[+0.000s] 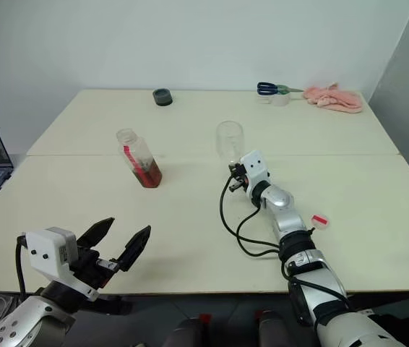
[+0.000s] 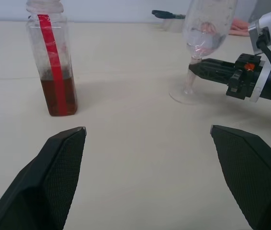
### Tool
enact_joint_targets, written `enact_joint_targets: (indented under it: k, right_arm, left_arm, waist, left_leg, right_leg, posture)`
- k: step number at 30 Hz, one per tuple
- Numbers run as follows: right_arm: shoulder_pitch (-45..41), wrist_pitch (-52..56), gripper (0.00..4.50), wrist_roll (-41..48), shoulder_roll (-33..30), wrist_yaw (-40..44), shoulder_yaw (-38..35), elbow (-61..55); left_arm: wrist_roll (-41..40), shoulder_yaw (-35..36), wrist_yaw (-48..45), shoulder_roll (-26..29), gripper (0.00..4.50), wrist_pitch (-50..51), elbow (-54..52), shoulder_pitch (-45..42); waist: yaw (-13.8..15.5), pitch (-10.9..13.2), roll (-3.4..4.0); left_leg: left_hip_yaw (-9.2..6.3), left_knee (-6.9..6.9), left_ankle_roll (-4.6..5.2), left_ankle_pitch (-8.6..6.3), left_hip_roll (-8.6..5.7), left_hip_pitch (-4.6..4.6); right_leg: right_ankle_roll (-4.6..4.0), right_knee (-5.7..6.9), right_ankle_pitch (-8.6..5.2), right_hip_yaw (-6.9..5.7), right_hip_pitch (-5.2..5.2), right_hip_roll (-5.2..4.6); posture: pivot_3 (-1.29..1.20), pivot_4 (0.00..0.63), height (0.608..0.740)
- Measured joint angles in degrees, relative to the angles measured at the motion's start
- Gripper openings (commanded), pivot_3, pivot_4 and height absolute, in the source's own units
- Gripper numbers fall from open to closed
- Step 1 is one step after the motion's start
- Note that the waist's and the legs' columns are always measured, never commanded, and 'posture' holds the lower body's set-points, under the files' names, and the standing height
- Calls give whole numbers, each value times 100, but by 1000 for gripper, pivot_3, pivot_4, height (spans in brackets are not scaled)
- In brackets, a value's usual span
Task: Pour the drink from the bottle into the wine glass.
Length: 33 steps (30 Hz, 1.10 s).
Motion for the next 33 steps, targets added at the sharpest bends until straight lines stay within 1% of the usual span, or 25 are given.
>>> enact_joint_targets:
  k: [5, 13, 17, 25, 33]
  right_arm:
    - [-346, -108, 123, 73, 203, -48, -32, 425]
    - [-1419, -542, 123, 64, 331, -406, -211, 1951]
    - [-1729, -694, 123, 66, 351, -557, -326, 2432]
    - [-1806, -1130, 123, 307, 463, -712, -851, 2798]
    - [-1806, -1343, 123, 199, 600, -796, -822, 2845]
  left_arm:
    - [1, 16, 9, -15, 4500, -1, -4, 108]
    - [-9, 444, -23, 17, 4500, -19, -28, 193]
    - [-20, 456, -32, 40, 4500, -18, -28, 149]
    - [-30, 455, -46, 55, 4500, -16, -28, 90]
    - [-33, 454, -79, 57, 4500, -14, -28, 79]
  waist:
    - [-71, 9, -8]
    - [-91, 45, -22]
    - [-90, 55, -34]
    - [-88, 65, -43]
    - [-91, 90, -46]
  left_leg:
    - [-1, -3, 0, 0, 10, -3]
    - [2, -22, -1, 0, 10, -22]
    - [9, -42, -1, 1, 6, -23]
    - [15, -69, -2, 1, 10, -44]
    - [16, -69, -3, 1, 11, -49]
  right_leg:
    - [-1, 6, 0, -1, -9, 8]
    - [-9, 11, -2, 0, -42, 10]
    - [-10, 7, -2, 3, -50, 3]
    - [-17, 9, -5, 6, -86, 4]
    - [-18, 9, -5, 5, -91, 4]
  posture:
    - [0, 150, 740]
    - [0, 150, 740]
    - [0, 150, 740]
    - [0, 150, 740]
    - [0, 150, 740]
